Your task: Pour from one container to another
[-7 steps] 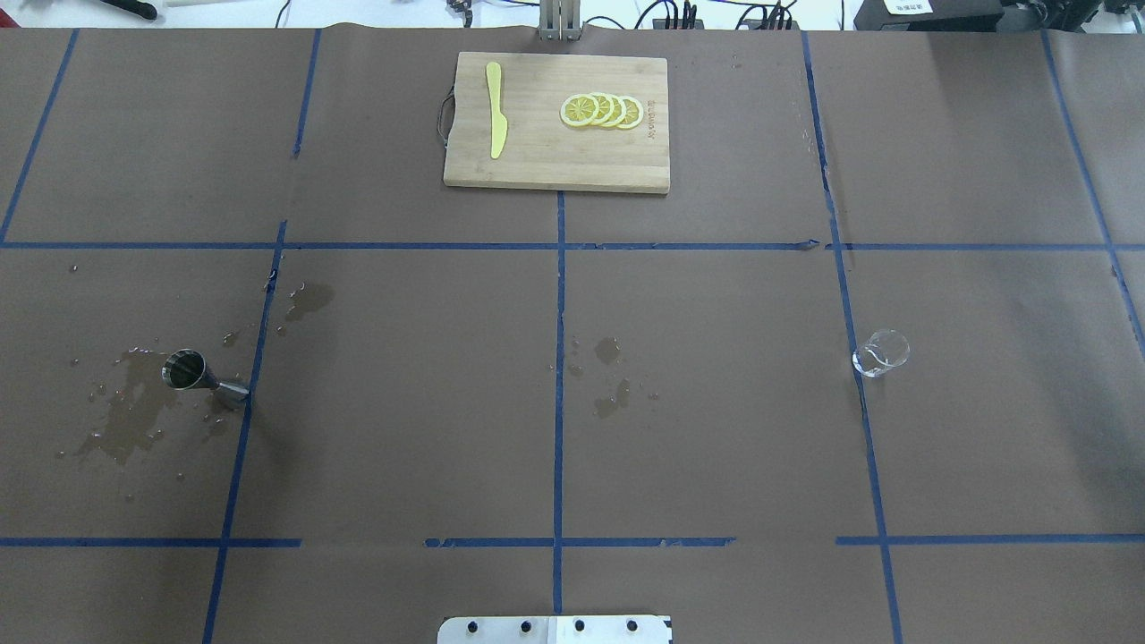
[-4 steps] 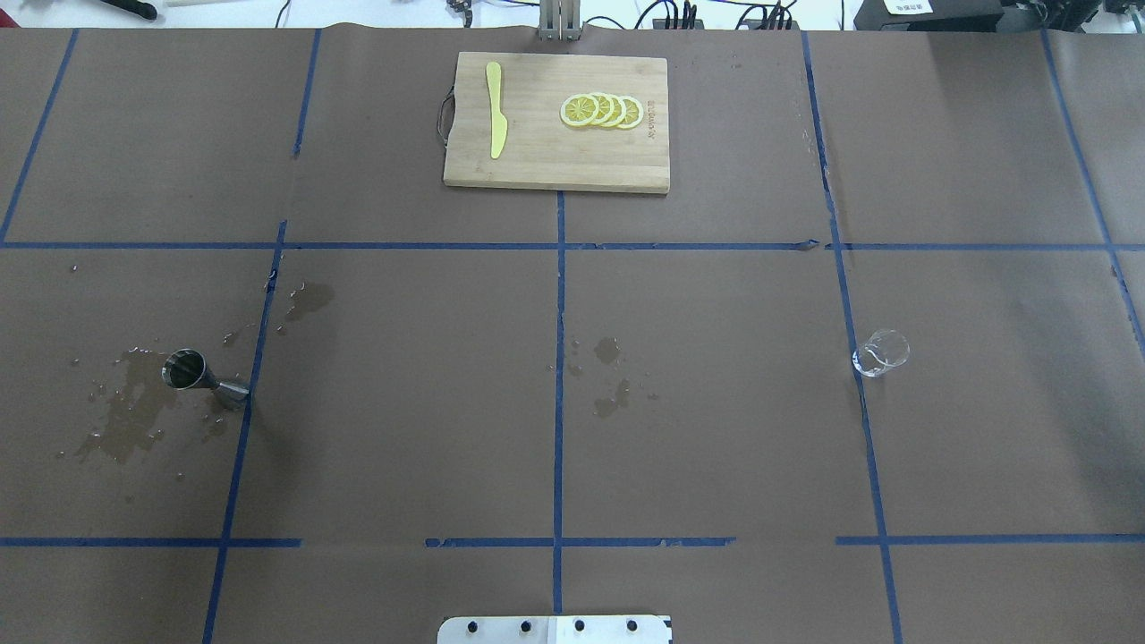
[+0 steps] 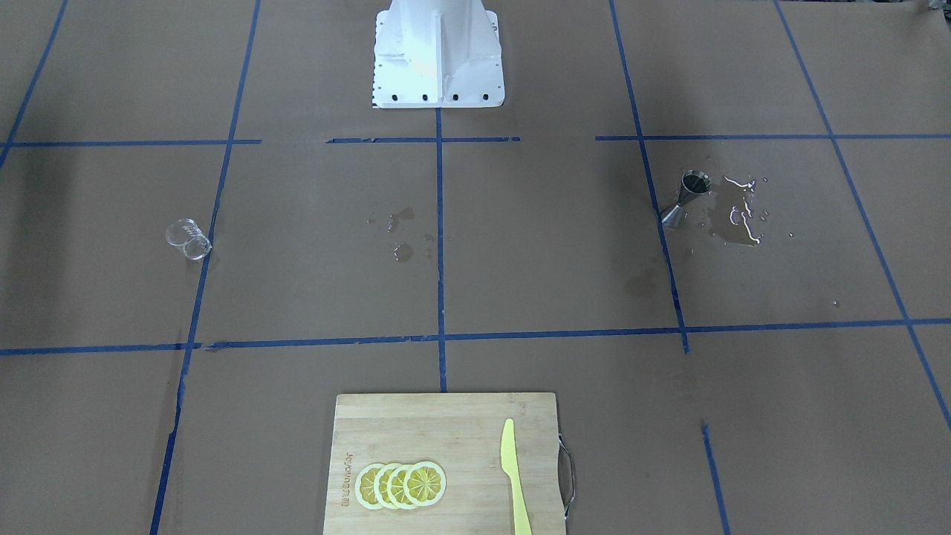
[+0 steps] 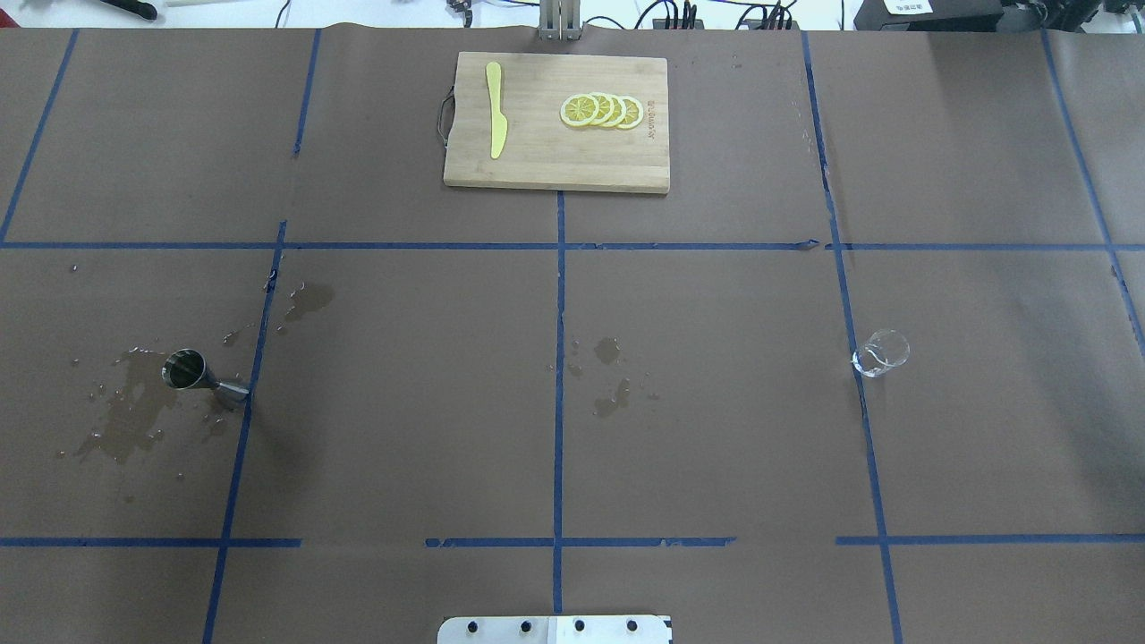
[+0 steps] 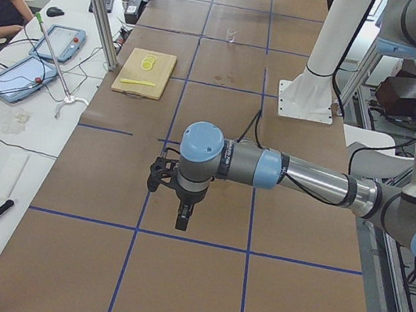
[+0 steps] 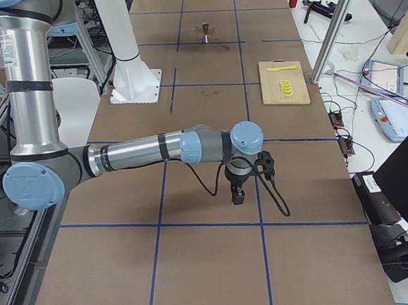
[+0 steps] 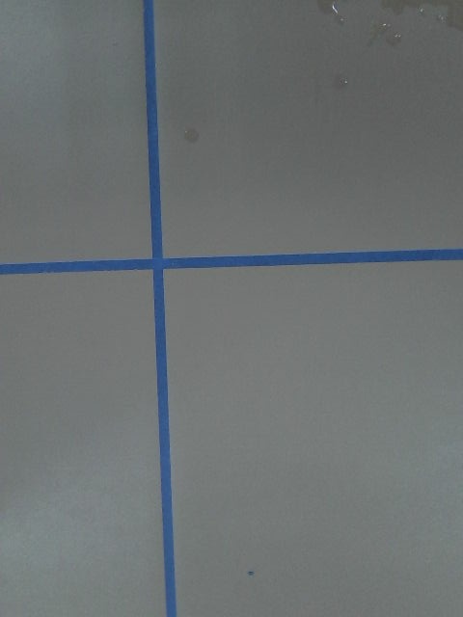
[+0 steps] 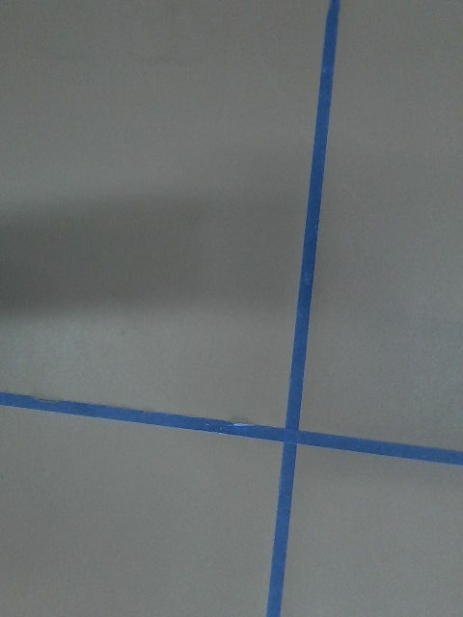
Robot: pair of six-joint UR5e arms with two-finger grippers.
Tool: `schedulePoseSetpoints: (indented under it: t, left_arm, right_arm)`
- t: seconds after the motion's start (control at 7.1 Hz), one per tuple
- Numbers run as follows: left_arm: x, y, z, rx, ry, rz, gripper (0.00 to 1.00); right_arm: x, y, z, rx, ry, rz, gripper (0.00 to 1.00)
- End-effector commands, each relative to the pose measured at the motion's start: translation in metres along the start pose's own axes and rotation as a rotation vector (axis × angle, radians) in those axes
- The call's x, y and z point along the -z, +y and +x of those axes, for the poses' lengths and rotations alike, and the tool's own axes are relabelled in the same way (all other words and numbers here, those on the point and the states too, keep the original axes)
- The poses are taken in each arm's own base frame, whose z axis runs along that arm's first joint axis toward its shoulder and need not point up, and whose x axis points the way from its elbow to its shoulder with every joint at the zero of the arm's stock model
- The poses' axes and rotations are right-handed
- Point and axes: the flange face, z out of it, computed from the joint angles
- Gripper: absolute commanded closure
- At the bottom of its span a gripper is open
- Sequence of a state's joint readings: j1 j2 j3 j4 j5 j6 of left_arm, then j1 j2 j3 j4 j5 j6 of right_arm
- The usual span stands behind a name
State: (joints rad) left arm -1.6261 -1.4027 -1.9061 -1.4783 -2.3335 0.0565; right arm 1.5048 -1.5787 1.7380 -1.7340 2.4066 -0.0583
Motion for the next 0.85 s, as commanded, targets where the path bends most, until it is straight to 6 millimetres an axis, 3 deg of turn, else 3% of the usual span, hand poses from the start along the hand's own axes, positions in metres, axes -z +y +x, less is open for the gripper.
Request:
schedulePoseSetpoints:
  t: [0.0, 0.7]
  left_arm:
    - [-0.006, 0.000, -0.001, -0.047, 0.004, -0.011, 0.00]
    - [-0.021, -0.004, -0.008, -0.039, 0.014, -0.034, 0.00]
  right_arm:
    - [0.000, 0.001, 0.000, -0.001, 0.000, 0.000, 0.00]
    - [-0.001, 0.001, 0.001, -0.002, 0.000, -0.002, 0.00]
